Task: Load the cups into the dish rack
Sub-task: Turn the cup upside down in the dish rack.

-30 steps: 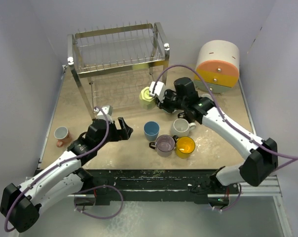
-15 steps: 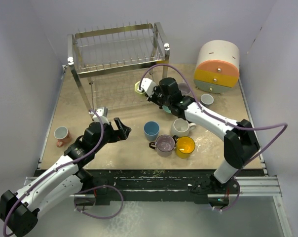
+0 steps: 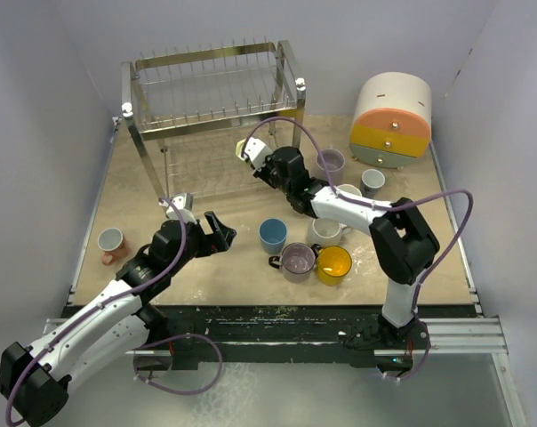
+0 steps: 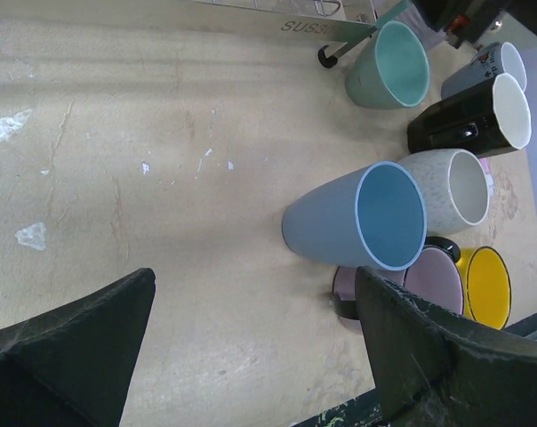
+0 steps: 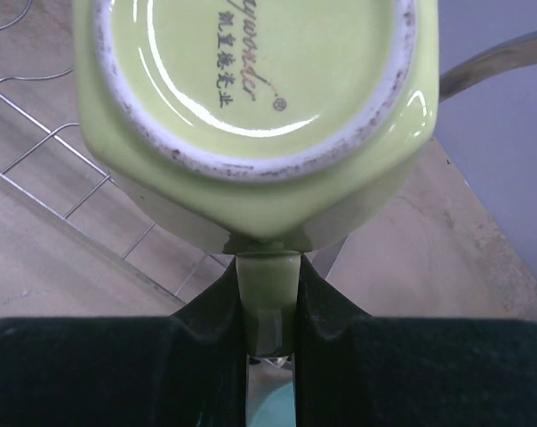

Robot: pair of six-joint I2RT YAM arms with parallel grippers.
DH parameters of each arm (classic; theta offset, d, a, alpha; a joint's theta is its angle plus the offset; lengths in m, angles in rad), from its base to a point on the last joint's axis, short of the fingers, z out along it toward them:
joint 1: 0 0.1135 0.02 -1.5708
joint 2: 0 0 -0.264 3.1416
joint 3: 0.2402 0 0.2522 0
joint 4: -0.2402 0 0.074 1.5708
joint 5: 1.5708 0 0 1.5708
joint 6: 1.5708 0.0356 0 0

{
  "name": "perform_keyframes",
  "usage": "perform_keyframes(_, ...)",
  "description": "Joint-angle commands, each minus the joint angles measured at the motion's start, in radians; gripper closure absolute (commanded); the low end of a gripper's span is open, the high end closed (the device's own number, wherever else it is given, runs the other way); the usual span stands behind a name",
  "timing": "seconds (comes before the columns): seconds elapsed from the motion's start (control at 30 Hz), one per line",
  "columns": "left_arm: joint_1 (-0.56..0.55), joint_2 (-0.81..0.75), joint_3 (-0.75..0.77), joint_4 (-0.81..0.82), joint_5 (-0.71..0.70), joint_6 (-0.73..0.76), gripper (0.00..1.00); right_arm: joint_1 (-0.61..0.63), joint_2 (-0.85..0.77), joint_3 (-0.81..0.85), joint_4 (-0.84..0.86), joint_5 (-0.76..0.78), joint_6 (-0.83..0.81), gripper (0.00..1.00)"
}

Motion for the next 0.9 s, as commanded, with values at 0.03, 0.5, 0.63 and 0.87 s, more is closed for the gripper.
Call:
perform_keyframes(0.03, 0.002, 0.006, -0.002, 0.047, -0.016, -0.016, 0.04, 0.012, 0.016, 0.026, 0.273, 0.072, 0.074, 1.0)
perform_keyframes(0.5, 0.003, 0.021, -0.011, 0.065, -0.008, -0.026, 0.04, 0.015, 0.123, 0.056, 0.293, 0.063, 0.199, 1.0)
perform_keyframes(0.63, 0.002, 0.018, -0.013, 0.063, -0.007, -0.028, 0.04, 0.015, 0.147, 0.081, 0.264, 0.049, 0.221, 1.0)
perform_keyframes(0.87, 0.002, 0.01, -0.014, 0.055, -0.01, -0.028, 0.04, 0.015, 0.169, 0.115, 0.182, 0.011, 0.244, 0.92)
